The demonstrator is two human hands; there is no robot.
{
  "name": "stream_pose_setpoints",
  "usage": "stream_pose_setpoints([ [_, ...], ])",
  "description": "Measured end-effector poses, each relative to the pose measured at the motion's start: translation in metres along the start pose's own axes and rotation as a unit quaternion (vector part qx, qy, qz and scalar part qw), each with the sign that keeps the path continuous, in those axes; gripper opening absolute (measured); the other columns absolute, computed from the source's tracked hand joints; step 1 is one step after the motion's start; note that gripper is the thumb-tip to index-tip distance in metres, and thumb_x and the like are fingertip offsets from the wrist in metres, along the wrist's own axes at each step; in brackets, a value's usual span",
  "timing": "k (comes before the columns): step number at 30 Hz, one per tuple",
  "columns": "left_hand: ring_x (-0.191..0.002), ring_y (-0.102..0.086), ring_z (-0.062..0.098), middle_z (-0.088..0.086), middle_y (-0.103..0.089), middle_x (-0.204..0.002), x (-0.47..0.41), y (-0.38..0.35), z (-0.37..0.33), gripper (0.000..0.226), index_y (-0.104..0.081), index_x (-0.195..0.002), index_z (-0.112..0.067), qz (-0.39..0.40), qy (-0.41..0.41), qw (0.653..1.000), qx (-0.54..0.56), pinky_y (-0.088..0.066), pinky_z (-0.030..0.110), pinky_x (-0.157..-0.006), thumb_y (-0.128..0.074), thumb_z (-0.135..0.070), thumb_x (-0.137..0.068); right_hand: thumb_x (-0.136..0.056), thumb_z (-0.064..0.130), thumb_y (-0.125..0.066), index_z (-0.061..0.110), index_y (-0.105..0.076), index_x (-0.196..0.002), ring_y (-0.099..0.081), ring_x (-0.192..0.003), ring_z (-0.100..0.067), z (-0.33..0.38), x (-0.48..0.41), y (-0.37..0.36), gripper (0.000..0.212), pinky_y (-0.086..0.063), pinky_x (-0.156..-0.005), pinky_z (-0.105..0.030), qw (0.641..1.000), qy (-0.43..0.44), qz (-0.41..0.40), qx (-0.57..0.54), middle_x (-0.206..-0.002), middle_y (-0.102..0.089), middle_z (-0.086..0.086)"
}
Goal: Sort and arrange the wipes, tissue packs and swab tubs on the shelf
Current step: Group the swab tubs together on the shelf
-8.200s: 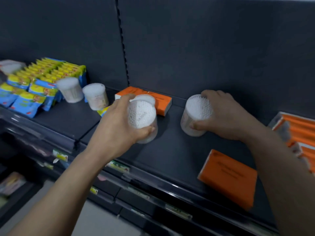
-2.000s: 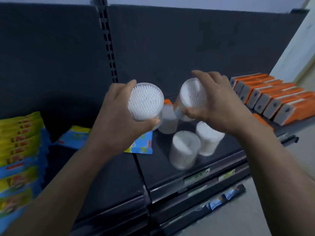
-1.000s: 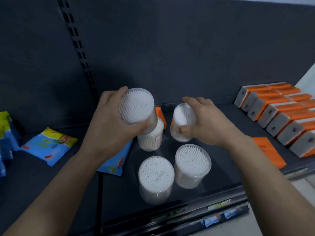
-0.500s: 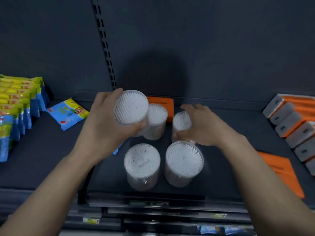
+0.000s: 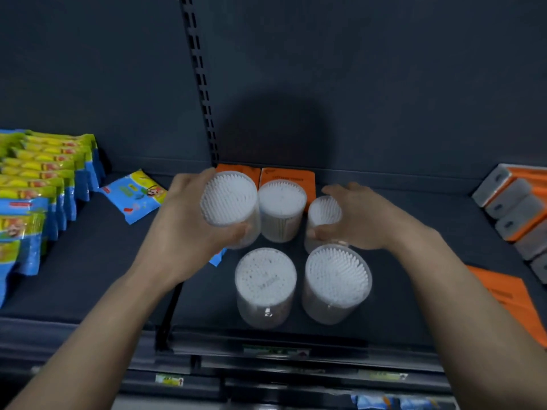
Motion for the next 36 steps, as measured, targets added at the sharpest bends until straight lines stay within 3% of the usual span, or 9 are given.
stream_pose_setpoints([
  [4,-0.086,-0.032,-0.032,-0.027,-0.036,-0.097,-0.008,-0.003,0.013,0.056,-0.039,-0.088,-0.053,0.056,-0.003,0.998,-0.004,-0.025,-0.009,-0.068,-0.081,-0.031,-0.059,-0.066,0.065,-0.066,0.027,-0.039,-0.136,-0.041,-0.125,-0.025,0.002,0.005,0.0,0.084,-0.041,-0.096,-0.035,0.999,-0.037,0.013,0.003,-0.135,-0.041,-0.004],
  [7,-0.077,-0.035,-0.014,-0.018,-0.037,-0.103,-0.014,-0.009,0.022,0.06,-0.044,-0.105,-0.039,0.09,-0.018,0.996,-0.01,-0.025,-0.009,-0.068,-0.082,-0.027,-0.061,-0.069,0.064,-0.065,0.024,-0.035,-0.14,-0.039,-0.128,-0.025,0.0,0.011,-0.001,0.087,-0.04,-0.101,-0.037,0.998,-0.064,0.012,-0.001,-0.14,-0.038,-0.006],
  [9,-0.093,-0.032,-0.012,-0.014,-0.036,-0.115,-0.017,-0.011,0.028,0.072,-0.045,-0.125,-0.029,0.12,-0.018,0.993,-0.01,-0.027,-0.002,-0.076,-0.082,-0.03,-0.063,-0.07,0.065,-0.063,0.023,-0.031,-0.143,-0.038,-0.13,-0.026,-0.001,0.014,-0.002,0.09,-0.037,-0.103,-0.037,0.997,-0.081,0.007,-0.004,-0.143,-0.035,-0.007],
  [12,-0.115,-0.031,-0.002,-0.011,-0.033,-0.137,-0.02,-0.014,0.035,0.093,-0.031,-0.142,-0.023,0.16,-0.012,0.987,-0.014,-0.026,0.017,-0.094,-0.08,-0.037,-0.064,-0.071,0.067,-0.061,0.021,-0.027,-0.146,-0.035,-0.133,-0.026,-0.001,0.016,-0.003,0.094,-0.034,-0.105,-0.036,0.995,-0.098,-0.001,-0.005,-0.145,-0.035,-0.008],
  [21,-0.114,-0.029,-0.003,-0.015,-0.033,-0.137,-0.024,-0.021,0.027,0.099,-0.03,-0.143,-0.023,0.212,-0.038,0.977,-0.005,-0.027,0.019,-0.092,-0.08,-0.043,-0.06,-0.069,0.067,-0.062,0.016,-0.037,-0.141,-0.043,-0.126,-0.025,0.002,0.021,-0.005,0.092,-0.039,-0.096,-0.034,0.99,-0.137,-0.02,0.008,-0.139,-0.043,-0.008],
  [26,-0.113,-0.029,-0.004,-0.018,-0.034,-0.132,-0.025,-0.02,0.021,0.097,-0.031,-0.142,-0.025,0.202,-0.047,0.978,-0.013,-0.027,0.019,-0.091,-0.079,-0.043,-0.06,-0.062,0.065,-0.06,0.017,-0.044,-0.133,-0.048,-0.12,-0.027,-0.002,0.023,-0.004,0.088,-0.042,-0.088,-0.033,0.989,-0.142,-0.039,0.006,-0.132,-0.049,-0.007],
  [30,-0.11,-0.035,-0.002,-0.021,-0.035,-0.121,-0.03,-0.009,0.015,0.091,-0.035,-0.139,-0.028,0.169,-0.052,0.984,-0.004,-0.029,0.018,-0.089,-0.081,-0.036,-0.062,-0.068,0.061,-0.064,0.018,-0.038,-0.14,-0.044,-0.124,-0.027,-0.004,0.02,0.003,0.087,-0.04,-0.094,-0.034,0.989,-0.13,-0.075,0.007,-0.135,-0.046,-0.007],
  [36,-0.107,-0.035,-0.004,-0.015,-0.039,-0.125,-0.036,0.001,0.011,0.089,-0.037,-0.139,-0.024,0.095,-0.054,0.994,-0.023,-0.028,0.018,-0.091,-0.081,-0.034,-0.063,-0.067,0.059,-0.066,0.02,-0.035,-0.143,-0.041,-0.129,-0.026,-0.006,0.011,0.002,0.091,-0.04,-0.101,-0.036,0.994,-0.1,-0.031,-0.002,-0.141,-0.042,-0.006],
])
Point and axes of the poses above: each hand's wrist, its own x-axis away from the middle knuckle, its own y-axis out of the back of the hand, z = x × y, the point moved 1 cm from there along -x, towards the middle knuckle
